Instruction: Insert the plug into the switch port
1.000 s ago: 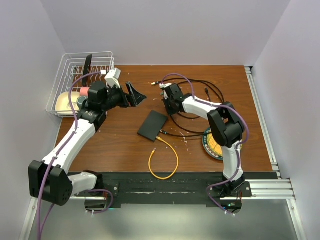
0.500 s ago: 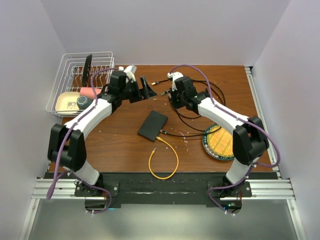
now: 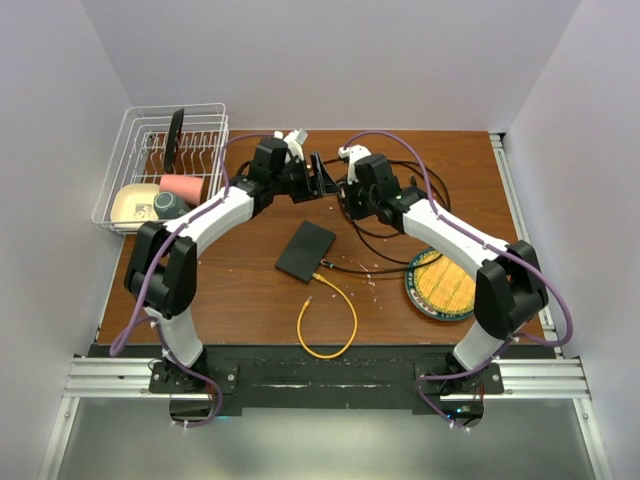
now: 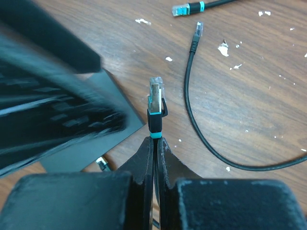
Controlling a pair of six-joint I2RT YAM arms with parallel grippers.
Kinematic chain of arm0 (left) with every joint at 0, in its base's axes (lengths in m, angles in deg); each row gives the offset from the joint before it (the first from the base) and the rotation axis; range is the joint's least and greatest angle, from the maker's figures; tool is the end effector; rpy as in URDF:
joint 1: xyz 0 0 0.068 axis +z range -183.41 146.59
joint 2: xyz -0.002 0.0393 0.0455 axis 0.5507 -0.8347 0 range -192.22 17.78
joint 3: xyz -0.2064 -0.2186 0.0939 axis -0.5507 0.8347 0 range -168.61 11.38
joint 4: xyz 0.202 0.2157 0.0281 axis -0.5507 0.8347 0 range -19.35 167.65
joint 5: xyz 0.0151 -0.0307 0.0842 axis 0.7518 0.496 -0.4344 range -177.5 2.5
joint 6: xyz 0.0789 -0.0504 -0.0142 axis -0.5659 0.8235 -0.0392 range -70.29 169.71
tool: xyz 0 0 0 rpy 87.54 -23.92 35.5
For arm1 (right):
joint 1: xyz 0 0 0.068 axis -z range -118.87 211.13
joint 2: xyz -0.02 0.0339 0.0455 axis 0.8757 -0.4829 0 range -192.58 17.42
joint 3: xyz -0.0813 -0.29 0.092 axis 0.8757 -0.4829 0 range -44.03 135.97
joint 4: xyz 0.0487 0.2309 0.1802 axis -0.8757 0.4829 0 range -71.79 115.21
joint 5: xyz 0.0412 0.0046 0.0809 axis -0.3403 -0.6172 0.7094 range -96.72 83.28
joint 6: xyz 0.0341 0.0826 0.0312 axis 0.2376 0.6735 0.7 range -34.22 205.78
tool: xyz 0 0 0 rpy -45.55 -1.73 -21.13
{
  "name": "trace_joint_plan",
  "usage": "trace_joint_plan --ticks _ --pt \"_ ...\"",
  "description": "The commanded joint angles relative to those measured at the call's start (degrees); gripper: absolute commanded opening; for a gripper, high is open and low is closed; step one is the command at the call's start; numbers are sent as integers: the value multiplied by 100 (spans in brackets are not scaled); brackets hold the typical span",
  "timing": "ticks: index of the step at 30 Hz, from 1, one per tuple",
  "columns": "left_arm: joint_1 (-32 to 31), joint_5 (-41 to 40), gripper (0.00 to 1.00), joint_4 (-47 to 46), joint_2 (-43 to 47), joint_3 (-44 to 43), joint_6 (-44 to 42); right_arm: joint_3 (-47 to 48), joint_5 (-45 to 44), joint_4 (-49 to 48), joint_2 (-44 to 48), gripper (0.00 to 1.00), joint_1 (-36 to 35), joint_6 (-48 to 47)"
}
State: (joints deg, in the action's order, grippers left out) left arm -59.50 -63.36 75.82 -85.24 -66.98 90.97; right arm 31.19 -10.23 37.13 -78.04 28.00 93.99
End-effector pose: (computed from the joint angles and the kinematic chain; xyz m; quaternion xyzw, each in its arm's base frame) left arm 0.4363 -0.2526 0.2739 -0.0078 0.8526 -0.4224 0.3076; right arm 0.3870 0.2463 0.2774 -0.1820 0.8843 0.1256 0.4111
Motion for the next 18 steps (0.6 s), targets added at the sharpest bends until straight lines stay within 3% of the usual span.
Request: trace_joint_plan --ticks 1,15,18 --pt "-63 231 68 -315 -244 -328 137 -7 122 -55 361 0 -45 111" --pt "-169 451 61 -860 -482 -434 287 -69 201 -55 476 0 -45 181" --pt "-177 495 55 -930 -552 -442 313 -78 228 -81 528 0 -45 181"
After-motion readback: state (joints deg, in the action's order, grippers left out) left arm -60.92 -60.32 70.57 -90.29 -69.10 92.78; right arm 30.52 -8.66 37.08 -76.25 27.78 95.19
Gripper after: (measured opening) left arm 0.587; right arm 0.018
